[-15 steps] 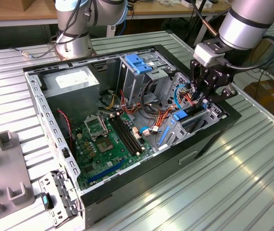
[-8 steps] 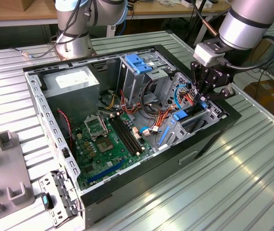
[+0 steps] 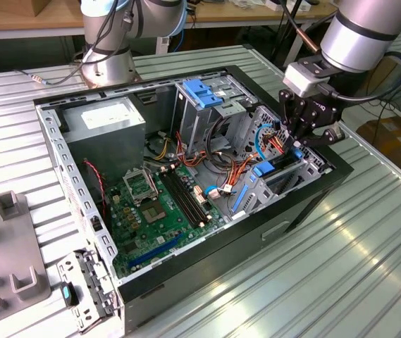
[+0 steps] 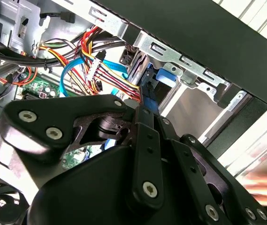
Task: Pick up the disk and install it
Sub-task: 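Insert the second disk wire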
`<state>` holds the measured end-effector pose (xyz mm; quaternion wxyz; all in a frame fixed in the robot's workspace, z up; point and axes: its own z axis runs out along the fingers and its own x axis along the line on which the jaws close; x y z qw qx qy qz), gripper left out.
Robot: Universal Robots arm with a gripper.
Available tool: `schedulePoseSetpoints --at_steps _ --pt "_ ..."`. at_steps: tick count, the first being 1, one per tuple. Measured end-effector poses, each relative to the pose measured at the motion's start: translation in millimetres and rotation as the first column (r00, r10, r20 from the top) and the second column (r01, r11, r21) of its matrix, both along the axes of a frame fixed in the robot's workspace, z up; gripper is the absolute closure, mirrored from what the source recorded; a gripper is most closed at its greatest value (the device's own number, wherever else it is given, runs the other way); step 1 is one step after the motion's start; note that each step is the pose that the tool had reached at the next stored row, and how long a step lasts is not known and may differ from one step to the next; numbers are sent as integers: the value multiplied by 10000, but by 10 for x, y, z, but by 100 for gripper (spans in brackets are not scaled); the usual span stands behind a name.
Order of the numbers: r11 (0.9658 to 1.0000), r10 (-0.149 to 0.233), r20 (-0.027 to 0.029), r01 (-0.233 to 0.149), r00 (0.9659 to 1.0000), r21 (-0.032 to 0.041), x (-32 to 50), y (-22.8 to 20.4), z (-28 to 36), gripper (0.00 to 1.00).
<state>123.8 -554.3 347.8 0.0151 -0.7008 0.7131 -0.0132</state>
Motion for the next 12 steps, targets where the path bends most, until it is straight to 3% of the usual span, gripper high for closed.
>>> schedulePoseSetpoints --at_steps 7,12 --pt "10000 0 0 0 10000 0 0 0 2 89" --pt "10000 0 0 0 10000 -1 -82 0 3 89"
